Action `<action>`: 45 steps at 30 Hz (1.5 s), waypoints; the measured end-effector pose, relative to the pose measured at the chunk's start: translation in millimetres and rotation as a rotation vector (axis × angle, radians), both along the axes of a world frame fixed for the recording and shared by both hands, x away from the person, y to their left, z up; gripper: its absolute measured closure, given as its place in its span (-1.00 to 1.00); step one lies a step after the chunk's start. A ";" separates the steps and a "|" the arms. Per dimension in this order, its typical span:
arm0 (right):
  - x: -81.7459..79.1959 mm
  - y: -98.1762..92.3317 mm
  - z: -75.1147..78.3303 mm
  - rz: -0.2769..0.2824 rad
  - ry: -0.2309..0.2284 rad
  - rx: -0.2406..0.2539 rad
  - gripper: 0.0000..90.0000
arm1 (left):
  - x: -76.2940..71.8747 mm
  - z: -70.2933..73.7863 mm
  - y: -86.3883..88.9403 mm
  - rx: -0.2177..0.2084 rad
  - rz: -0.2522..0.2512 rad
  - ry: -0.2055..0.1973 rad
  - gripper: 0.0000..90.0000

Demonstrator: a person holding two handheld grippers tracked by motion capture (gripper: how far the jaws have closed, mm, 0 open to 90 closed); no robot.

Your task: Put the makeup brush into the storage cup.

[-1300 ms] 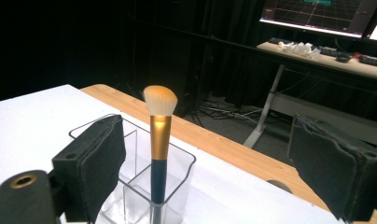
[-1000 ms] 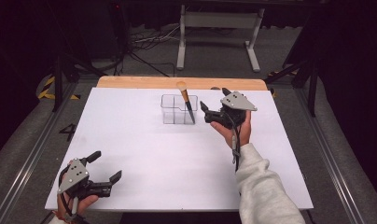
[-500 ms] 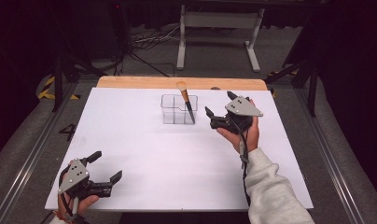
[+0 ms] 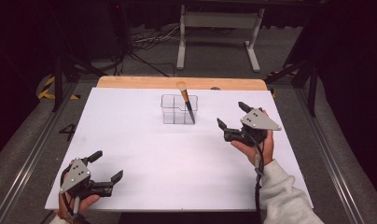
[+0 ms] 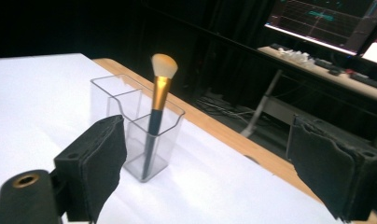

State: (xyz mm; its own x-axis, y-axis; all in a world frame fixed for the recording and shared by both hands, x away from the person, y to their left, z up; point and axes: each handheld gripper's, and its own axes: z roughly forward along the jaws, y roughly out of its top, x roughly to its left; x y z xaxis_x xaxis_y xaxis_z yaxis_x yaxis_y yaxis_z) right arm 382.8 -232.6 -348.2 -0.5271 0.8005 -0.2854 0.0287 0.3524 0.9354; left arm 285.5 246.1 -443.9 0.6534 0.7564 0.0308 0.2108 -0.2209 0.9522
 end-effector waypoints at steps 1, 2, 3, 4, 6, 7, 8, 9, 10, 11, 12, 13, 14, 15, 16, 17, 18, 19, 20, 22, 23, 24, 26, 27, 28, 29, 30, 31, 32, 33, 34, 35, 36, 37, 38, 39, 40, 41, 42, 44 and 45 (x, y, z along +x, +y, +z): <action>-3.6 -4.1 -0.6 0.004 -0.001 0.019 -0.70 | 0.2 -0.3 -0.4 0.003 -0.002 0.001 -0.92; -6.6 -7.2 -1.0 0.008 -0.003 0.025 -0.70 | -0.2 -0.4 -0.9 0.006 -0.002 0.003 -0.92; -8.7 -9.2 -1.3 0.011 -0.006 0.022 -0.70 | -0.5 -0.3 -1.2 0.013 -0.008 0.004 -0.92; -11.3 -11.2 -1.9 0.010 -0.008 0.013 -0.70 | -0.6 -0.4 -1.8 0.015 -0.008 0.001 -0.92; -16.7 -14.8 -3.0 0.021 -0.004 -0.001 -0.71 | -0.6 0.3 -1.7 0.017 -0.008 0.005 -0.92; -19.2 -16.1 -3.8 0.025 -0.010 -0.010 -0.70 | -0.7 0.2 -1.8 0.016 -0.008 0.007 -0.92; -21.9 -17.2 -4.7 0.021 -0.011 -0.019 -0.70 | -0.9 -0.1 -2.4 0.015 -0.009 0.001 -0.92; -25.1 -18.9 -6.0 0.023 -0.010 -0.017 -0.70 | -1.1 0.0 -2.7 0.016 -0.010 0.000 -0.92; -26.8 -20.1 -6.8 0.030 -0.005 -0.013 -0.70 | -0.9 0.0 -2.8 0.015 -0.012 -0.002 -0.92; -29.0 -21.6 -8.0 0.037 0.000 -0.011 -0.70 | -0.4 0.2 -2.6 0.021 -0.013 0.002 -0.92; -31.5 -22.8 -9.7 0.035 0.002 -0.009 -0.70 | -0.3 0.1 -2.8 0.020 -0.012 0.004 -0.92; -33.7 -24.2 -11.5 0.038 0.001 -0.010 -0.70 | -0.3 0.0 -3.0 0.019 -0.015 0.002 -0.92; -36.0 -25.1 -13.3 0.038 0.000 -0.018 -0.71 | -0.3 -0.1 -3.6 0.019 -0.013 -0.003 -0.92; -38.3 -25.7 -15.2 0.033 -0.002 -0.035 -0.71 | -0.1 0.2 -3.7 0.022 -0.014 -0.004 -0.92; -40.1 -26.6 -17.2 0.031 -0.009 -0.049 -0.71 | 0.4 0.1 -4.0 0.020 -0.016 -0.005 -0.92; -41.6 -27.9 -19.1 0.038 -0.008 -0.051 -0.71 | 0.6 0.1 -4.4 0.023 -0.017 -0.001 -0.92; -42.9 -29.1 -20.9 0.042 -0.001 -0.056 -0.71 | 0.7 0.0 -4.8 0.025 -0.017 0.000 -0.92; -44.2 -29.9 -22.6 0.037 0.000 -0.071 -0.71 | 0.8 -0.1 -5.0 0.028 -0.019 0.000 -0.92; -46.1 -31.2 -24.8 0.034 -0.009 -0.091 -0.71 | 1.0 -0.3 -5.1 0.029 -0.019 0.001 -0.92; -48.5 -33.2 -27.2 0.033 -0.008 -0.094 -0.71 | 1.0 -0.7 -5.2 0.024 -0.018 0.001 -0.92; -50.5 -35.3 -29.5 0.035 -0.002 -0.095 -0.71 | 0.9 -0.9 -5.2 0.025 -0.018 0.002 -0.92; -51.9 -37.1 -31.5 0.033 -0.004 -0.101 -0.71 | 0.7 -0.6 -5.1 0.030 -0.019 0.006 -0.92; -55.2 -41.3 -36.9 0.025 -0.001 -0.113 -0.71 | 0.5 -0.3 -5.5 0.033 -0.016 0.001 -0.92; -56.5 -43.9 -40.4 0.020 0.004 -0.120 -0.71 | 0.4 -0.3 -5.9 0.033 -0.011 -0.004 -0.92; -57.1 -45.7 -42.6 0.019 0.007 -0.121 -0.71 | 0.1 0.0 -6.0 0.034 -0.006 -0.006 -0.92; -57.7 -48.6 -46.2 0.019 0.019 -0.120 -0.72 | 0.4 -0.1 -6.0 0.034 -0.007 -0.005 -0.92; -58.2 -50.6 -49.1 0.013 0.028 -0.124 -0.72 | 0.5 -0.1 -6.2 0.036 -0.007 -0.005 -0.92; -58.8 -52.7 -51.9 0.011 0.034 -0.128 -0.72 | 0.5 -0.1 -6.3 0.036 -0.008 -0.007 -0.92; -59.6 -54.8 -54.5 0.011 0.037 -0.129 -0.72 | 0.6 -0.1 -6.4 0.036 -0.009 -0.006 -0.92; -60.2 -56.1 -56.4 0.008 0.037 -0.135 -0.72 | 0.7 -0.4 -6.8 0.041 -0.010 -0.003 -0.92; -61.7 -58.5 -59.5 0.000 0.039 -0.154 -0.73 | 0.6 -0.5 -7.0 0.043 -0.009 -0.005 -0.92; -62.6 -60.1 -61.0 0.002 0.039 -0.154 -0.73 | 0.7 -0.6 -7.0 0.041 -0.009 -0.004 -0.92; -63.8 -62.3 -62.8 0.004 0.045 -0.147 -0.73 | 1.0 -0.7 -6.7 0.042 -0.010 0.000 -0.92; -64.8 -64.8 -64.5 -0.002 0.049 -0.144 -0.73 | 1.1 -0.7 -6.6 0.041 -0.009 0.000 -0.92; -65.6 -66.9 -65.7 -0.006 0.053 -0.140 -0.73 | 1.2 -0.9 -6.6 0.037 -0.008 -0.005 -0.92; -66.4 -69.6 -67.6 -0.007 0.059 -0.127 -0.73 | 1.4 -0.8 -6.2 0.039 -0.010 -0.003 -0.92; -67.3 -72.1 -69.3 -0.008 0.065 -0.121 -0.73 | 1.7 -1.2 -6.3 0.040 -0.009 0.001 -0.92; -68.5 -74.2 -70.9 -0.013 0.069 -0.124 -0.73 | 1.8 -1.4 -6.2 0.044 -0.009 0.004 -0.92; -69.6 -76.5 -72.2 -0.017 0.069 -0.128 -0.74 | 2.0 -1.6 -6.1 0.045 -0.008 0.004 -0.92; -71.8 -81.6 -74.4 -0.020 0.077 -0.120 -0.74 | 2.3 -1.3 -6.5 0.043 -0.008 0.002 -0.92; -73.2 -84.8 -75.6 -0.025 0.083 -0.113 -0.74 | 2.3 -1.2 -7.1 0.040 -0.007 0.002 -0.92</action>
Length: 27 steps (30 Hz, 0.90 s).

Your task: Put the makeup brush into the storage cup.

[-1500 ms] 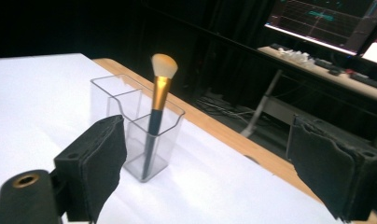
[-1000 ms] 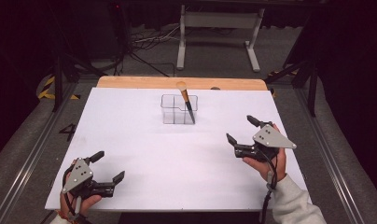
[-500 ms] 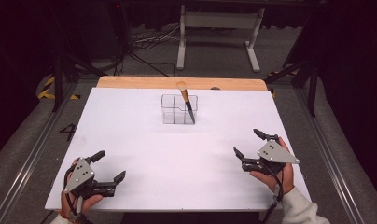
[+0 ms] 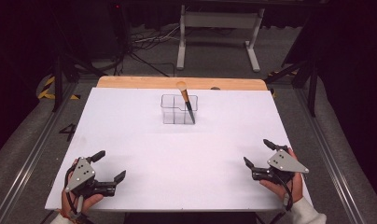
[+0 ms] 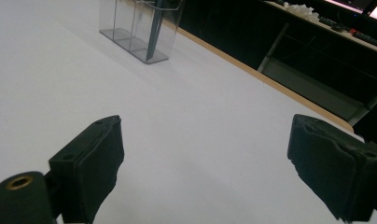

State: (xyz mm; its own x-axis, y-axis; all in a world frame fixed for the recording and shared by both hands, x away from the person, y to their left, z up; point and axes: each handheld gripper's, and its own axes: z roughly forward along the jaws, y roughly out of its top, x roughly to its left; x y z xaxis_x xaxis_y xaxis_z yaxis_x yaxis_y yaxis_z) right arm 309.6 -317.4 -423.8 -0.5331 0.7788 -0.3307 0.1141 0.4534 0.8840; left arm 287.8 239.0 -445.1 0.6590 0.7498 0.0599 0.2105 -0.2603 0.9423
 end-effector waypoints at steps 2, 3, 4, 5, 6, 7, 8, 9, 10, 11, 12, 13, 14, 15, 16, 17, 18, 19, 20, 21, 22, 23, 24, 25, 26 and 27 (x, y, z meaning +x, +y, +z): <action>-2.7 -5.3 -1.3 -0.006 0.006 0.006 -0.75 | 1.6 -0.1 -1.7 0.005 -0.003 0.002 -0.92; -4.2 -8.0 -2.1 -0.010 0.009 0.016 -0.75 | 2.1 -0.1 -2.6 0.006 -0.006 0.004 -0.92; -5.8 -10.5 -3.1 -0.009 0.017 0.029 -0.75 | 2.5 0.3 -3.0 0.011 -0.009 0.000 -0.92; -7.3 -13.0 -4.2 -0.009 0.021 0.032 -0.76 | 2.8 0.4 -3.8 0.010 -0.009 -0.002 -0.92; -9.3 -14.9 -5.6 -0.011 0.023 0.032 -0.76 | 3.0 0.4 -4.4 0.012 -0.009 -0.001 -0.92; -11.2 -16.8 -7.1 -0.013 0.027 0.032 -0.76 | 3.2 0.4 -4.7 0.015 -0.010 -0.002 -0.92; -12.6 -17.9 -8.0 -0.012 0.033 0.028 -0.77 | 3.3 0.4 -4.9 0.013 -0.012 -0.002 -0.92; -15.1 -20.3 -9.0 -0.014 0.038 0.024 -0.78 | 3.4 0.5 -5.2 0.013 -0.014 -0.005 -0.92; -18.1 -23.9 -10.5 -0.015 0.046 0.045 -0.78 | 3.2 0.9 -5.1 0.014 -0.015 -0.009 -0.92; -18.1 -23.9 -10.5 -0.015 0.046 0.045 -0.78 | 3.2 0.9 -5.1 0.014 -0.015 -0.009 -0.92; -19.9 -25.9 -11.5 -0.019 0.052 0.051 -0.78 | 2.5 1.3 -5.6 0.012 -0.012 -0.008 -0.92; -22.4 -28.4 -12.2 -0.037 0.059 0.046 -0.80 | 2.7 1.7 -5.8 0.020 -0.014 -0.011 -0.92; -22.4 -28.4 -12.2 -0.037 0.059 0.046 -0.80 | 2.7 1.7 -5.8 0.020 -0.014 -0.011 -0.92; -23.7 -30.6 -12.3 -0.044 0.061 0.058 -0.80 | 2.6 2.0 -6.3 0.024 -0.015 -0.011 -0.92; -24.7 -32.4 -12.9 -0.051 0.065 0.075 -0.80 | 2.3 2.1 -7.1 0.024 -0.013 -0.013 -0.92; -24.8 -33.2 -13.6 -0.054 0.071 0.083 -0.80 | 1.8 2.3 -7.4 0.024 -0.014 -0.014 -0.92; -24.9 -33.6 -13.9 -0.061 0.071 0.074 -0.80 | 1.4 2.9 -7.2 0.028 -0.015 -0.018 -0.92; -25.0 -33.9 -13.6 -0.064 0.067 0.074 -0.80 | 1.4 2.9 -7.2 0.028 -0.015 -0.018 -0.92; -25.0 -33.9 -13.6 -0.064 0.067 0.074 -0.80 | 1.3 3.1 -7.5 0.025 -0.013 -0.022 -0.92; -25.0 -33.2 -13.7 -0.063 0.062 0.081 -0.80 | 1.6 3.8 -8.0 0.028 -0.016 -0.021 -0.92; -25.0 -33.2 -13.7 -0.063 0.062 0.081 -0.80 | 1.6 3.8 -8.0 0.028 -0.016 -0.021 -0.92; -25.0 -32.0 -14.4 -0.060 0.066 0.078 -0.80 | 1.5 3.7 -9.0 0.029 -0.018 -0.023 -0.92; -25.7 -29.8 -15.3 -0.056 0.066 0.063 -0.80 | 1.7 3.5 -9.2 0.033 -0.022 -0.025 -0.92; -26.7 -28.6 -15.4 -0.054 0.061 0.051 -0.80 | 1.7 3.5 -9.4 0.033 -0.023 -0.025 -0.92; -27.6 -27.6 -15.5 -0.054 0.056 0.046 -0.80 | 1.6 3.8 -9.3 0.033 -0.025 -0.026 -0.92; -28.2 -26.9 -15.5 -0.058 0.050 0.045 -0.79 | 1.2 3.7 -9.7 0.033 -0.029 -0.025 -0.92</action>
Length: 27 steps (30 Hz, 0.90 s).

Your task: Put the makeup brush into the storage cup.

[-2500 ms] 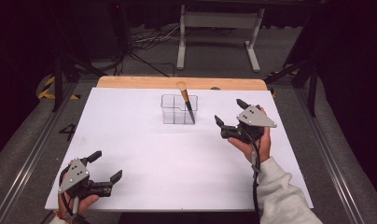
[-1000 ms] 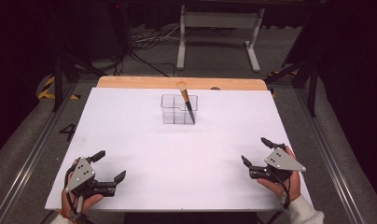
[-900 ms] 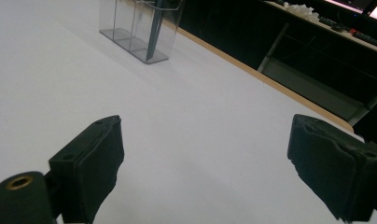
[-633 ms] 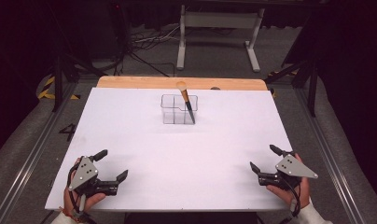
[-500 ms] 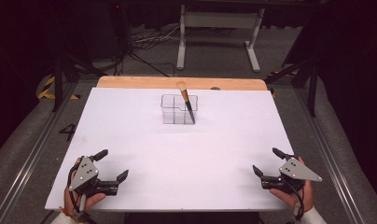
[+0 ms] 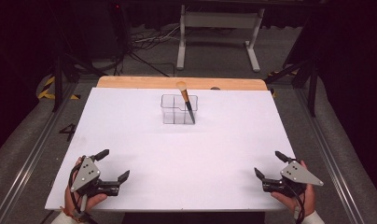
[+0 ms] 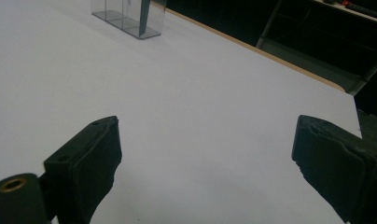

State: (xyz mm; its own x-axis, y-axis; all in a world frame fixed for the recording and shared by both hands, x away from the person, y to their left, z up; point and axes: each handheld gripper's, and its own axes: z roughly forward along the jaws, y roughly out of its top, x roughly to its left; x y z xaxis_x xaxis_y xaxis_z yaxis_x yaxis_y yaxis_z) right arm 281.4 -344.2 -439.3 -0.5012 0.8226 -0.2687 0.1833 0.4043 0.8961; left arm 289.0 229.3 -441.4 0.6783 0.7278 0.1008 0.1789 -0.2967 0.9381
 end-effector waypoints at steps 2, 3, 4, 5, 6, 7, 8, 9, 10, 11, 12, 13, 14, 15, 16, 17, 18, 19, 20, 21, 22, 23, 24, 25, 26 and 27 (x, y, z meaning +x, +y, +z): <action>-1.4 0.7 0.7 -0.009 0.002 0.010 -0.79 | -1.0 0.3 -1.1 0.002 -0.005 0.002 -0.92; -1.4 0.7 0.7 -0.009 0.002 0.010 -0.79 | -1.0 0.3 -1.1 0.002 -0.005 0.002 -0.92; -2.8 1.3 1.3 -0.020 -0.007 0.009 -0.79 | -1.4 0.8 -1.8 0.002 -0.007 -0.002 -0.92; -3.5 1.6 1.5 -0.021 -0.012 0.009 -0.79 | -1.8 1.3 -2.4 0.002 -0.011 -0.006 -0.92; -4.2 1.9 1.8 -0.027 -0.013 0.003 -0.79 | -2.4 1.8 -3.0 0.000 -0.011 -0.007 -0.92; -4.7 2.0 1.8 -0.029 -0.017 0.002 -0.79 | -2.4 2.0 -3.2 0.003 -0.013 -0.006 -0.92; -5.3 1.7 1.9 -0.031 -0.019 0.005 -0.79 | -1.9 1.9 -3.6 0.004 -0.015 -0.008 -0.92; -5.6 1.1 1.8 -0.034 -0.021 0.008 -0.79 | -1.8 1.8 -4.1 0.003 -0.015 -0.004 -0.92; -6.0 0.8 1.7 -0.036 -0.017 0.009 -0.79 | -1.5 1.7 -4.6 0.006 -0.013 -0.006 -0.92; -6.3 0.6 1.3 -0.037 -0.016 0.010 -0.78 | -1.0 1.7 -4.9 0.007 -0.014 -0.007 -0.92; -6.8 0.2 1.3 -0.038 -0.020 0.008 -0.77 | -0.7 1.6 -5.0 0.011 -0.015 -0.004 -0.92; -7.1 -0.3 1.7 -0.037 -0.024 0.009 -0.77 | 0.1 1.6 -5.3 0.013 -0.015 -0.004 -0.92; -6.9 -1.2 2.4 -0.041 -0.033 0.014 -0.76 | 0.5 1.4 -5.4 0.009 -0.013 -0.003 -0.92; -6.5 -1.9 2.7 -0.045 -0.036 0.022 -0.76 | 1.1 1.4 -5.1 0.013 -0.014 0.001 -0.92; -6.0 -2.7 2.8 -0.046 -0.033 0.030 -0.76 | 1.9 0.7 -5.4 0.009 -0.015 0.002 -0.92; -5.5 -3.4 2.7 -0.046 -0.032 0.032 -0.76 | 2.5 0.5 -5.0 0.013 -0.014 0.003 -0.92; -5.2 -3.8 2.5 -0.049 -0.033 0.030 -0.76 | 3.4 -0.1 -5.0 0.009 -0.015 0.004 -0.92; -4.7 -4.3 2.2 -0.048 -0.033 0.031 -0.76 | 3.7 -0.3 -4.9 0.014 -0.014 0.009 -0.92; -4.5 -4.6 2.0 -0.048 -0.031 0.030 -0.76 | 4.1 -0.2 -4.7 0.016 -0.016 0.008 -0.92; -4.3 -4.6 1.9 -0.050 -0.030 0.030 -0.77 | 4.2 -0.2 -4.6 0.014 -0.015 0.009 -0.92; -4.1 -4.7 2.0 -0.051 -0.030 0.034 -0.76 | 4.1 -0.4 -4.5 0.010 -0.015 0.008 -0.92; -3.9 -5.0 2.3 -0.051 -0.029 0.037 -0.76 | 4.1 -0.3 -4.4 0.010 -0.015 0.007 -0.92; -3.6 -4.9 2.4 -0.049 -0.030 0.040 -0.76 | 4.1 -0.2 -4.2 0.010 -0.015 0.007 -0.92; -3.5 -4.8 2.5 -0.049 -0.029 0.040 -0.77 | 4.3 0.0 -3.8 0.014 -0.015 0.010 -0.92; -3.4 -4.8 2.6 -0.050 -0.031 0.039 -0.77 | 4.5 -0.2 -3.9 0.013 -0.017 0.011 -0.92; -3.3 -4.7 2.6 -0.048 -0.029 0.039 -0.77 | 4.7 -0.3 -3.9 0.013 -0.018 0.013 -0.92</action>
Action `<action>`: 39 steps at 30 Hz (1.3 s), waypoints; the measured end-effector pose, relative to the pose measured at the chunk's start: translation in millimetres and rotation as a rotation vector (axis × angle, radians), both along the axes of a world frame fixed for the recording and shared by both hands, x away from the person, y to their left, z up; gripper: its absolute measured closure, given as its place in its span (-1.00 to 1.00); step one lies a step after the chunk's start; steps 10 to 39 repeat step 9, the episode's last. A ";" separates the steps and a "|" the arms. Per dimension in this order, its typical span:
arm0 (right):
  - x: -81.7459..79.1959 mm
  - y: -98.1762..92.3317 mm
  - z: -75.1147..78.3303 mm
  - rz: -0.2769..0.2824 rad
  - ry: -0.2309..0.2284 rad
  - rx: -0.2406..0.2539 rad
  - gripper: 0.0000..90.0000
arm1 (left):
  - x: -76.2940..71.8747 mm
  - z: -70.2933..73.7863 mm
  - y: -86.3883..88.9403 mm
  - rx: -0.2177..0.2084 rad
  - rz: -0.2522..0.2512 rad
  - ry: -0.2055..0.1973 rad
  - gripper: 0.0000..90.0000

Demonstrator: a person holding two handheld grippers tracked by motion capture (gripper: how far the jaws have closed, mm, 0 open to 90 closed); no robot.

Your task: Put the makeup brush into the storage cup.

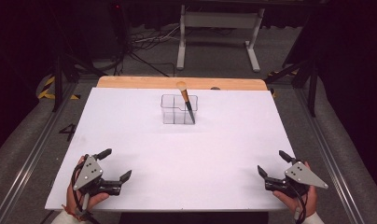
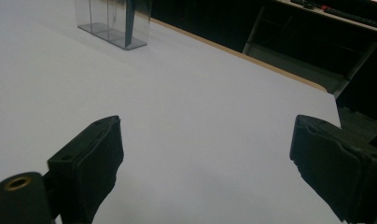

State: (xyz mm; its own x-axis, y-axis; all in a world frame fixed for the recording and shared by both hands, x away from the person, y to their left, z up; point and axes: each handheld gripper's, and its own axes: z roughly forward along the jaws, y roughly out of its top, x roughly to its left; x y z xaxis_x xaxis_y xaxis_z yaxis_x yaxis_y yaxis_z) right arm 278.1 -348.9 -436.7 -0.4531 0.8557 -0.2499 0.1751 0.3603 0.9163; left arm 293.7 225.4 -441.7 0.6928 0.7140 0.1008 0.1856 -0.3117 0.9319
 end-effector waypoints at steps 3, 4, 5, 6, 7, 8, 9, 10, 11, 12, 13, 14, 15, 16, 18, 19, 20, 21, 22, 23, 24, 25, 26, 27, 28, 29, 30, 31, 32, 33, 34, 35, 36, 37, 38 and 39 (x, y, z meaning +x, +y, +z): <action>0.6 0.2 -0.4 0.002 0.003 -0.002 -0.77 | 0.4 -0.2 0.1 0.001 -0.001 -0.001 -0.92; 0.9 0.2 -0.7 0.002 0.007 0.002 -0.77 | 0.9 -0.6 -0.1 -0.004 0.000 -0.002 -0.92; 1.3 0.0 -1.0 0.002 0.010 0.002 -0.77 | 1.4 -0.9 -0.2 -0.003 0.005 0.005 -0.92; 1.9 -0.4 -1.5 0.004 0.010 0.003 -0.77 | 2.0 -1.2 -0.3 -0.006 0.003 0.005 -0.92; 1.9 -0.8 -1.8 0.003 0.015 0.007 -0.77 | 2.5 -1.5 -0.4 -0.002 0.004 0.004 -0.92; 2.0 -1.6 -2.1 0.003 0.018 0.008 -0.77 | 3.0 -1.7 -0.5 0.002 0.004 0.008 -0.92; 2.0 -2.6 -2.3 0.004 0.019 0.007 -0.77 | 3.0 -1.7 -0.5 0.002 0.004 0.008 -0.92; 2.0 -2.6 -2.3 0.004 0.019 0.007 -0.77 | 3.0 -1.7 -0.5 0.002 0.004 0.008 -0.92; 2.0 -2.6 -2.3 0.004 0.019 0.007 -0.77 | 3.0 -1.7 -0.5 0.002 0.004 0.008 -0.92; 2.0 -2.6 -2.3 0.004 0.019 0.007 -0.77 | 3.0 -1.7 -0.5 0.002 0.004 0.008 -0.92; 2.0 -2.6 -2.3 0.004 0.019 0.007 -0.77 | 3.0 -1.7 -0.5 0.002 0.004 0.008 -0.92; 2.0 -2.6 -2.3 0.004 0.019 0.007 -0.77 | 3.0 -1.7 -0.5 0.002 0.004 0.008 -0.92; 2.0 -2.6 -2.3 0.004 0.019 0.007 -0.77 | 3.0 -1.7 -0.5 0.002 0.004 0.008 -0.92; 2.0 -2.6 -2.3 0.004 0.019 0.007 -0.77 | 3.0 -1.7 -0.5 0.002 0.004 0.008 -0.92; 2.0 -2.6 -2.3 0.004 0.019 0.007 -0.77 | 3.0 -1.7 -0.5 0.002 0.004 0.008 -0.92; 2.0 -2.6 -2.3 0.004 0.019 0.007 -0.77 | 3.0 -1.7 -0.5 0.002 0.004 0.008 -0.92; 2.0 -2.6 -2.3 0.004 0.019 0.007 -0.77 | 3.0 -1.7 -0.5 0.002 0.004 0.008 -0.92; 2.0 -2.6 -2.3 0.004 0.019 0.007 -0.77 | 3.0 -1.7 -0.5 0.002 0.004 0.008 -0.92; 2.0 -2.6 -2.3 0.004 0.019 0.007 -0.77 | 3.0 -1.7 -0.5 0.002 0.004 0.008 -0.92; 2.0 -2.6 -2.3 0.004 0.019 0.007 -0.77 | 3.0 -1.7 -0.5 0.002 0.004 0.008 -0.92; 2.0 -2.6 -2.3 0.004 0.019 0.007 -0.77 | 3.0 -1.7 -0.5 0.002 0.004 0.008 -0.92; 2.0 -2.6 -2.3 0.004 0.019 0.007 -0.77 | 3.0 -1.7 -0.5 0.002 0.004 0.008 -0.92; 2.0 -2.6 -2.3 0.004 0.019 0.007 -0.77 | 3.0 -1.7 -0.5 0.002 0.004 0.008 -0.92; 2.0 -2.6 -2.3 0.004 0.019 0.007 -0.77 | 3.0 -1.7 -0.5 0.002 0.004 0.008 -0.92; 2.0 -2.6 -2.3 0.004 0.019 0.007 -0.77 | 3.0 -1.7 -0.5 0.002 0.004 0.008 -0.92; 2.0 -2.6 -2.3 0.004 0.019 0.007 -0.77 | 3.0 -1.7 -0.5 0.002 0.004 0.008 -0.92; 2.0 -2.6 -2.3 0.004 0.019 0.007 -0.77 | 3.0 -1.7 -0.5 0.002 0.004 0.008 -0.92; 2.0 -2.6 -2.3 0.004 0.019 0.007 -0.77 | 3.0 -1.7 -0.5 0.002 0.004 0.008 -0.92; 2.0 -2.6 -2.3 0.004 0.019 0.007 -0.77 | 3.0 -1.7 -0.5 0.002 0.004 0.008 -0.92; 2.0 -2.6 -2.3 0.004 0.019 0.007 -0.77 | 3.0 -1.7 -0.5 0.002 0.004 0.008 -0.92; 2.0 -2.6 -2.3 0.004 0.019 0.007 -0.77 | 3.0 -1.7 -0.5 0.002 0.004 0.008 -0.92; 2.0 -2.6 -2.3 0.004 0.019 0.007 -0.77 | 3.0 -1.7 -0.5 0.002 0.004 0.008 -0.92; 2.0 -2.6 -2.3 0.004 0.019 0.007 -0.77 | 3.0 -1.7 -0.5 0.002 0.004 0.008 -0.92; 2.0 -2.6 -2.3 0.004 0.019 0.007 -0.77 | 3.0 -1.7 -0.5 0.002 0.004 0.008 -0.92; 2.0 -2.6 -2.3 0.004 0.019 0.007 -0.77 | 3.0 -1.7 -0.5 0.002 0.004 0.008 -0.92; 2.0 -2.6 -2.3 0.004 0.019 0.007 -0.77 | 3.0 -1.7 -0.5 0.002 0.004 0.008 -0.92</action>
